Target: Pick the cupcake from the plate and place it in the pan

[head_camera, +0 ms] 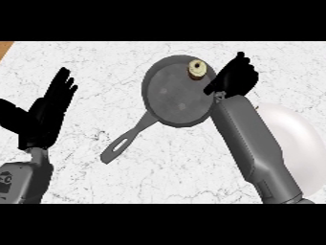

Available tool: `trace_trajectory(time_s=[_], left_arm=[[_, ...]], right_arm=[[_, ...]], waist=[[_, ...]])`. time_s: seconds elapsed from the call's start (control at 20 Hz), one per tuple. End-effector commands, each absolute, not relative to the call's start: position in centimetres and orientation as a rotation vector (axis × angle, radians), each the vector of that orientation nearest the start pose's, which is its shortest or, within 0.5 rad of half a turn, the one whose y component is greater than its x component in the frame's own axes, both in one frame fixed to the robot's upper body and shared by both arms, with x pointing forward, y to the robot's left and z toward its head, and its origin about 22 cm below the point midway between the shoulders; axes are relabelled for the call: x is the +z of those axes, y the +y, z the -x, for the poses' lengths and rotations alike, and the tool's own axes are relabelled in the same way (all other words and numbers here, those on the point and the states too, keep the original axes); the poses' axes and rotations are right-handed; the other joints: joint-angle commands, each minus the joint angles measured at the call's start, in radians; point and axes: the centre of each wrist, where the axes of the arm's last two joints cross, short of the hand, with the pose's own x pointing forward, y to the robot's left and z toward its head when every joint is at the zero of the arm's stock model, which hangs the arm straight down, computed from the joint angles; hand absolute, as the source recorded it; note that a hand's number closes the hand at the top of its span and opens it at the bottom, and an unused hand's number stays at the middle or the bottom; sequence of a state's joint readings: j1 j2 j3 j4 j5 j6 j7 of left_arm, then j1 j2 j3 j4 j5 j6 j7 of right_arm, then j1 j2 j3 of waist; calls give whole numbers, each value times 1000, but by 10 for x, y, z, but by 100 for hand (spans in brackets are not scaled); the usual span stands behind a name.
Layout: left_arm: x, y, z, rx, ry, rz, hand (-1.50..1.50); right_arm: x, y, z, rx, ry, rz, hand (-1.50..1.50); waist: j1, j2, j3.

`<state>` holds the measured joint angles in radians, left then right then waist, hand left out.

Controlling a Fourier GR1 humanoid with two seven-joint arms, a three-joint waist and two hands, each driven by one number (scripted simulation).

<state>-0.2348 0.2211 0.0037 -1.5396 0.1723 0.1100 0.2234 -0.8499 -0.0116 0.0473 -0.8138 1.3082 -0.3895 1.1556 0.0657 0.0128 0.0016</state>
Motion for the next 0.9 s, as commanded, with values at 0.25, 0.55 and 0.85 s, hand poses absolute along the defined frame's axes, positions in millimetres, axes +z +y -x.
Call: trace_trajectory(time_s=[0.25,0.55,0.85], left_arm=[[62,255,-295,28,-1502,-72,0],[54,269,-284,25,-1496,-108,0],[49,283,-282,69,-1487,-116,0]], right_arm=[[83,-112,-390,-302,-1136,1262,-150],[86,-116,-356,-453,-1295,1145,-150],[73,-96,-295,-463,-1442,972,-150]], waist=[[-34,-16,1],[-65,-35,-1],[-74,-38,-2]])
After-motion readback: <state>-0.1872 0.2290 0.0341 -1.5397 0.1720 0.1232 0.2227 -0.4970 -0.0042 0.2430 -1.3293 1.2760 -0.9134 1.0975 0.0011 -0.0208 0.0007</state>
